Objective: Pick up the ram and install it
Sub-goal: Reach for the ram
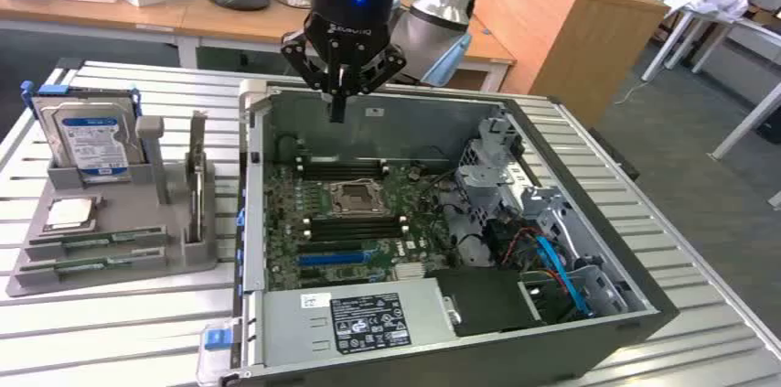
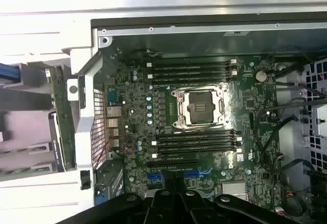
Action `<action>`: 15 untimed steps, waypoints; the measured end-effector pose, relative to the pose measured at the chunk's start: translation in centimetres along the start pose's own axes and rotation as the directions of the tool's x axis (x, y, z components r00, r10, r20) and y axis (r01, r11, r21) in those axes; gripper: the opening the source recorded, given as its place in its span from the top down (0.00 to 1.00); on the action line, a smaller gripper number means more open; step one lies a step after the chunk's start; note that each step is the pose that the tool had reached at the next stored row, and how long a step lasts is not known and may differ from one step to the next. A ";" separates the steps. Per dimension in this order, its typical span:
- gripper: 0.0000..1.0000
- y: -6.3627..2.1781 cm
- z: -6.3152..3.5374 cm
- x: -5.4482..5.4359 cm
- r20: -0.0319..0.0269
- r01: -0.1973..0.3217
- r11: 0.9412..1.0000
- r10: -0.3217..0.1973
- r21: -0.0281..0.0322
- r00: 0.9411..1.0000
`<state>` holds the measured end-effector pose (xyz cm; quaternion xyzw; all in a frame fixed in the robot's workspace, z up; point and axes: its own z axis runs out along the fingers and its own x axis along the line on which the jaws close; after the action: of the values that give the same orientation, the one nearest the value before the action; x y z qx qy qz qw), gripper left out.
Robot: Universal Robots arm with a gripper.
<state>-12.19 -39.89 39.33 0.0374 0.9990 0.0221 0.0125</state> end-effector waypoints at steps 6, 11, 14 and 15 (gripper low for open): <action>0.90 0.00 0.00 0.0 0.000 0.000 1.000 0.000 0.000 1.000; 0.90 0.00 0.00 0.1 0.000 0.000 1.000 0.000 0.000 1.000; 0.90 -0.03 -0.01 0.3 0.000 0.000 1.000 0.000 0.000 1.000; 0.90 -0.03 -0.01 0.4 0.000 0.000 1.000 0.000 0.000 1.000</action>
<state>-12.59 -39.88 39.33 0.0374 0.9990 0.0221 0.0125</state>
